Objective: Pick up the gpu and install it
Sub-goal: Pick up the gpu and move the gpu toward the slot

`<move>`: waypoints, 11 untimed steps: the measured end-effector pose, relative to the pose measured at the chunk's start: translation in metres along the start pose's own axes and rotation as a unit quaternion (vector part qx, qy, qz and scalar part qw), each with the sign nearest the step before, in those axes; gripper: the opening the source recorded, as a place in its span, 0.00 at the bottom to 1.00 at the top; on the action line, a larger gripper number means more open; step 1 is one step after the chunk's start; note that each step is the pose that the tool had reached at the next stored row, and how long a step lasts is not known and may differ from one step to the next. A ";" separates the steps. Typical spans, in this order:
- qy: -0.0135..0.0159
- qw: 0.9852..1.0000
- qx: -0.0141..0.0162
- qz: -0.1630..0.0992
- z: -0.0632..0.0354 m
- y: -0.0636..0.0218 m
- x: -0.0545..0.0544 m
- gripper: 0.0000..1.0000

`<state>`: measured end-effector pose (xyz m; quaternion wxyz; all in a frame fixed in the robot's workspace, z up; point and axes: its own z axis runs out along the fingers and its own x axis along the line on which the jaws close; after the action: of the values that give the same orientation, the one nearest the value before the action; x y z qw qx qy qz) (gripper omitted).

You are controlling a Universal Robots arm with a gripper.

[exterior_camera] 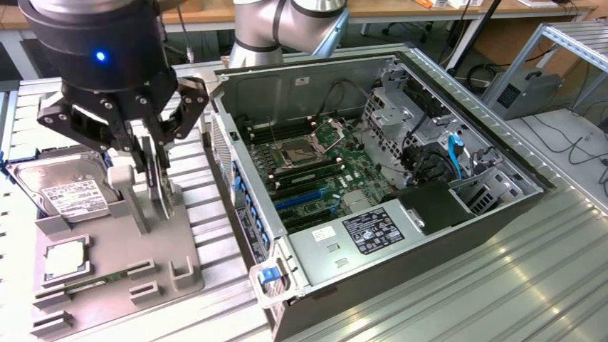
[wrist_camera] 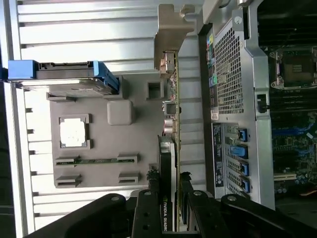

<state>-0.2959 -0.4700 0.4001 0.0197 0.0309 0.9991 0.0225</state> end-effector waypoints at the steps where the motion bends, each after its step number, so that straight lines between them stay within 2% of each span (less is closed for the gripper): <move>1: 0.000 1.000 0.000 0.000 -0.0048 0.0002 0.000 0.27; 4: 0.000 1.000 0.000 0.000 -0.0304 0.0015 -0.001 0.27; 9: 0.000 1.000 0.000 0.000 -0.0525 0.0025 -0.002 0.27; 11: 0.000 1.000 0.000 0.000 -0.0581 0.0027 -0.002 0.27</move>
<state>-0.2960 -0.4700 0.4583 0.0198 0.0309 0.9991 0.0226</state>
